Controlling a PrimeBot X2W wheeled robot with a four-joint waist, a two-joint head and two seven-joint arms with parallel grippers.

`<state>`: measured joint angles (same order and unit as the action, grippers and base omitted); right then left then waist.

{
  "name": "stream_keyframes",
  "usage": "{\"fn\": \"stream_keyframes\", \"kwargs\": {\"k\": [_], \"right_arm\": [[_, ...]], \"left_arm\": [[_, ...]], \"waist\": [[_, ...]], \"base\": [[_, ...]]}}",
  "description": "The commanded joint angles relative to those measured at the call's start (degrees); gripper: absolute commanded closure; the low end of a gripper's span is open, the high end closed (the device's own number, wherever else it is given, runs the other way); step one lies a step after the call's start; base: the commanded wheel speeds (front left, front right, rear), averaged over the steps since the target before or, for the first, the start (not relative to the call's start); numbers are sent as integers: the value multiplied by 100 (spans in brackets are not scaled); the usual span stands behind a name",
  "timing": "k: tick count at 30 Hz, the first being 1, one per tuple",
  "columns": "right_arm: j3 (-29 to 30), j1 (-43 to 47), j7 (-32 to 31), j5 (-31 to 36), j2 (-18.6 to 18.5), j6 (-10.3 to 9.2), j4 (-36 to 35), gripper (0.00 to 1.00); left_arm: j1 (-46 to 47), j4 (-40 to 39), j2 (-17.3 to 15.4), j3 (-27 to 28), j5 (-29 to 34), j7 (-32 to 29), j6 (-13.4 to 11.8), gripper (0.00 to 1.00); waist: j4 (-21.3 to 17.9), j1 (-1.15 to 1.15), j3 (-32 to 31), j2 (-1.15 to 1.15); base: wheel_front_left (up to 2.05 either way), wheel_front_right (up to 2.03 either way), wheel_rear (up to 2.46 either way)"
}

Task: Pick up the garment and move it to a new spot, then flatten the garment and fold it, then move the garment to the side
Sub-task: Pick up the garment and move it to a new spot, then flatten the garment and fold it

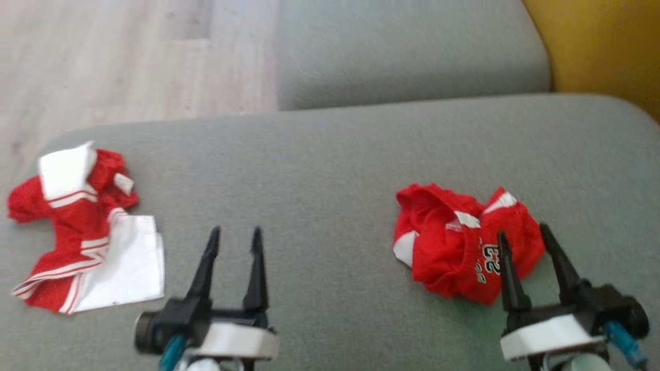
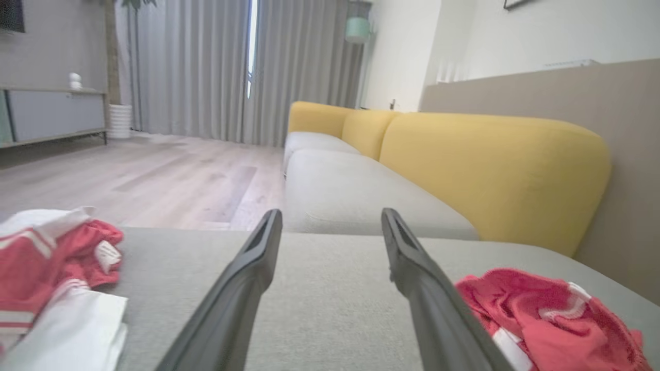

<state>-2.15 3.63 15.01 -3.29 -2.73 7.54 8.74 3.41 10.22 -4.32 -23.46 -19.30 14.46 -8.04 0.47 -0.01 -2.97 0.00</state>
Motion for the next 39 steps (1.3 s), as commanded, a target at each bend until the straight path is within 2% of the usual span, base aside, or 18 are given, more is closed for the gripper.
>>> {"fn": "stream_keyframes", "kwargs": {"k": [1, 8, 20, 31, 39], "right_arm": [[-130, -11, -1, 76, -15, -5, -208, 0], [-242, 135, -1, -178, -15, -5, -171, 0], [-297, 104, -1, -160, -15, -5, -124, 0], [-306, 115, -1, -209, -15, -5, -162, 0], [-463, 102, -1, -175, -35, -5, -274, 0]], "left_arm": [[-28, -402, -10, 389, 154, 53, 63, 0], [-789, -728, 79, 887, 536, 53, 250, 0], [-836, -614, 141, 1023, 763, 53, 364, 0], [-798, -564, 144, 855, 667, 53, 309, 0], [-429, -412, 144, 395, 507, 53, 472, 0]], "waist": [[207, 1, -218, 0], [197, 1, -264, 0], [120, 1, -260, 0], [24, 1, -257, 0], [-176, 1, -26, 0]], "base": [[0, 0, 0], [0, 0, 0], [0, 0, 0], [0, 0, 0], [0, 0, 0]]}}
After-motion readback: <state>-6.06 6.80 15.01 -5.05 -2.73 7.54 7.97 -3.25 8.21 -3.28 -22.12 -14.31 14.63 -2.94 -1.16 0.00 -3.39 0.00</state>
